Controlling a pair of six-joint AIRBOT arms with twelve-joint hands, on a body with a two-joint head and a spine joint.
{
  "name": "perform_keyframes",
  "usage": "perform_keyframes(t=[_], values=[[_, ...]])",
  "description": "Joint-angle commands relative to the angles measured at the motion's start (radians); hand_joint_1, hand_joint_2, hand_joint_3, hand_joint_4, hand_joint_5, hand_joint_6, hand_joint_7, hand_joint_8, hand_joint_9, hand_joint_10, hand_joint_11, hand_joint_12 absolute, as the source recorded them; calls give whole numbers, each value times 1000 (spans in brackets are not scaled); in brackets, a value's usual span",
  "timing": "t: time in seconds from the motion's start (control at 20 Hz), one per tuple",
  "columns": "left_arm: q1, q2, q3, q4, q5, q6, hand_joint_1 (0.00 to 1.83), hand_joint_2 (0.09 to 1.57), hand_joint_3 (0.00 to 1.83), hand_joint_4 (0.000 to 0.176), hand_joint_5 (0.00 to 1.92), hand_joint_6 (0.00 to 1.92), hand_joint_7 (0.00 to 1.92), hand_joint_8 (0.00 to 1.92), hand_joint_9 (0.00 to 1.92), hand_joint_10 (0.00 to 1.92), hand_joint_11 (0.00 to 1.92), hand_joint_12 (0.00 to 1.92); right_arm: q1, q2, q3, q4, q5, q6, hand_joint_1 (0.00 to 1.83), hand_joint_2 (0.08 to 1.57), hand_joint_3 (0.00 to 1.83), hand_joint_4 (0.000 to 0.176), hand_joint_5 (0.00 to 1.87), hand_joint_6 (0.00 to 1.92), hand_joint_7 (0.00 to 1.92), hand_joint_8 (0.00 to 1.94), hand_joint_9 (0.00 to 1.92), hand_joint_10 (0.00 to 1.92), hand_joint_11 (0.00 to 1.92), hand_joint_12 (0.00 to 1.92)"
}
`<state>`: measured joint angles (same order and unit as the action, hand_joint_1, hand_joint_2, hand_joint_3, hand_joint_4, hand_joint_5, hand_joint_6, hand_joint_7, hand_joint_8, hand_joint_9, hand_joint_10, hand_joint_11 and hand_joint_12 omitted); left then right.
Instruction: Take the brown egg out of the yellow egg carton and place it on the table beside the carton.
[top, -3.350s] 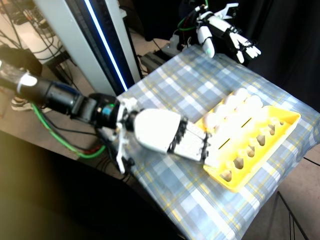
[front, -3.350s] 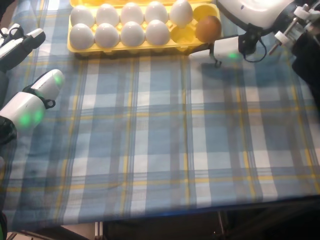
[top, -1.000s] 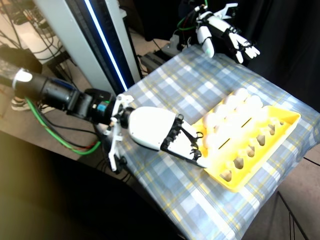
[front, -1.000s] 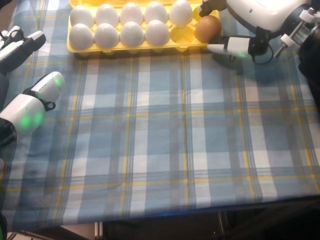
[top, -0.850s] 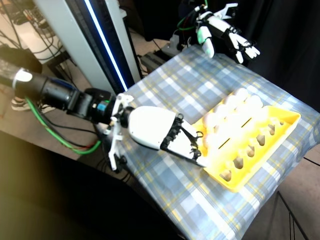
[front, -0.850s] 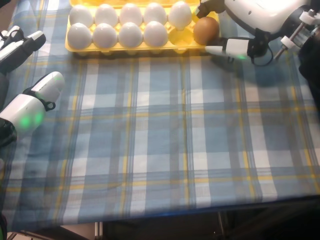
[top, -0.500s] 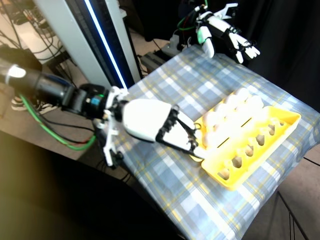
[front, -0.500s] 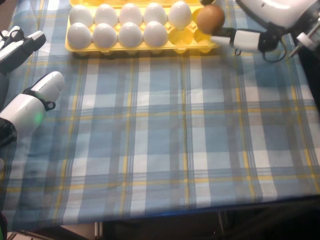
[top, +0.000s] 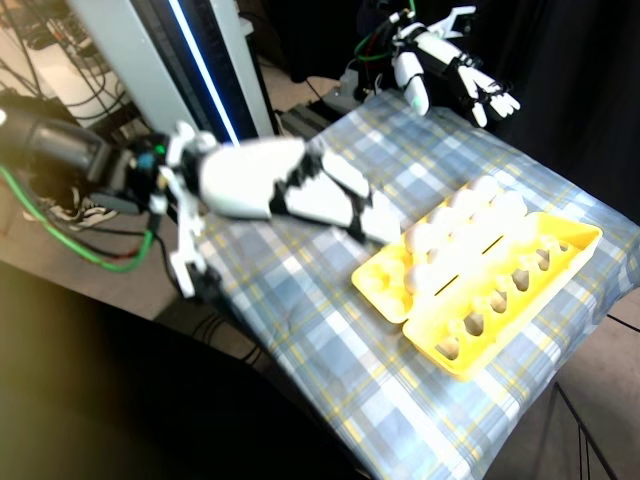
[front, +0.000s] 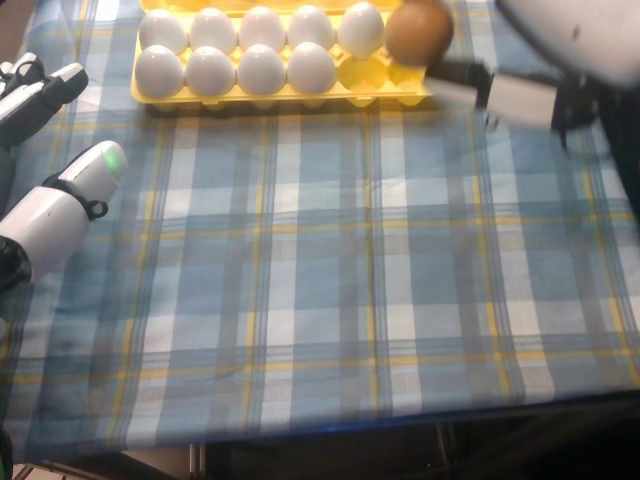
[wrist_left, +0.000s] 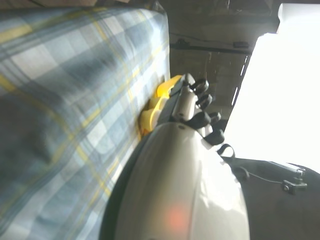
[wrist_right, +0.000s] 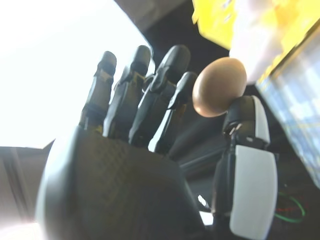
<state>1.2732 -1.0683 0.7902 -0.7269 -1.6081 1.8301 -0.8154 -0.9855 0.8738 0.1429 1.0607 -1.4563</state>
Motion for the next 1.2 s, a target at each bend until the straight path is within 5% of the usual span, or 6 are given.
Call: perform_keyframes(t=[0.0, 0.35, 0.4, 0.5, 0.9, 1.15], values=[[-6, 5, 4, 45, -114, -7, 356, 1267, 0, 51, 430, 3, 171, 3, 88, 3, 0, 0, 3, 5, -11, -34, 155, -1, 966, 1158, 2, 176, 876, 1133, 1087, 2, 647, 1, 274, 47], [-6, 4, 1, 45, -108, -7, 352, 1271, 1, 51, 420, 0, 167, 0, 92, 0, 0, 0, -100, -11, -58, -27, 179, -1, 991, 1136, 1, 173, 920, 1067, 1066, 0, 680, 2, 311, 48], [-6, 3, 1, 45, -106, -7, 350, 1273, 2, 49, 420, 0, 161, 0, 85, 0, 0, 0, -111, -27, -50, -10, 179, -1, 941, 1080, 0, 0, 857, 419, 1045, 5, 667, 7, 319, 48], [-6, 3, 0, 49, -108, -7, 333, 1277, 3, 43, 416, 1, 149, 0, 85, 0, 0, 0, -126, -49, -33, 18, 168, -1, 799, 1088, 0, 0, 884, 42, 994, 0, 634, 2, 318, 41], [-6, 4, -1, 53, -108, -7, 359, 1277, 1, 35, 423, 2, 154, 1, 81, 0, 0, 0, -139, -69, -7, 45, 139, -1, 580, 1083, 0, 0, 783, 0, 871, 0, 542, 0, 306, 35], [-5, 4, 0, 51, -107, -7, 355, 1274, 0, 48, 420, 0, 152, 2, 84, 3, 0, 0, -139, -58, -13, 49, 159, -1, 311, 1069, 8, 0, 315, 0, 395, 0, 233, 0, 203, 0]])
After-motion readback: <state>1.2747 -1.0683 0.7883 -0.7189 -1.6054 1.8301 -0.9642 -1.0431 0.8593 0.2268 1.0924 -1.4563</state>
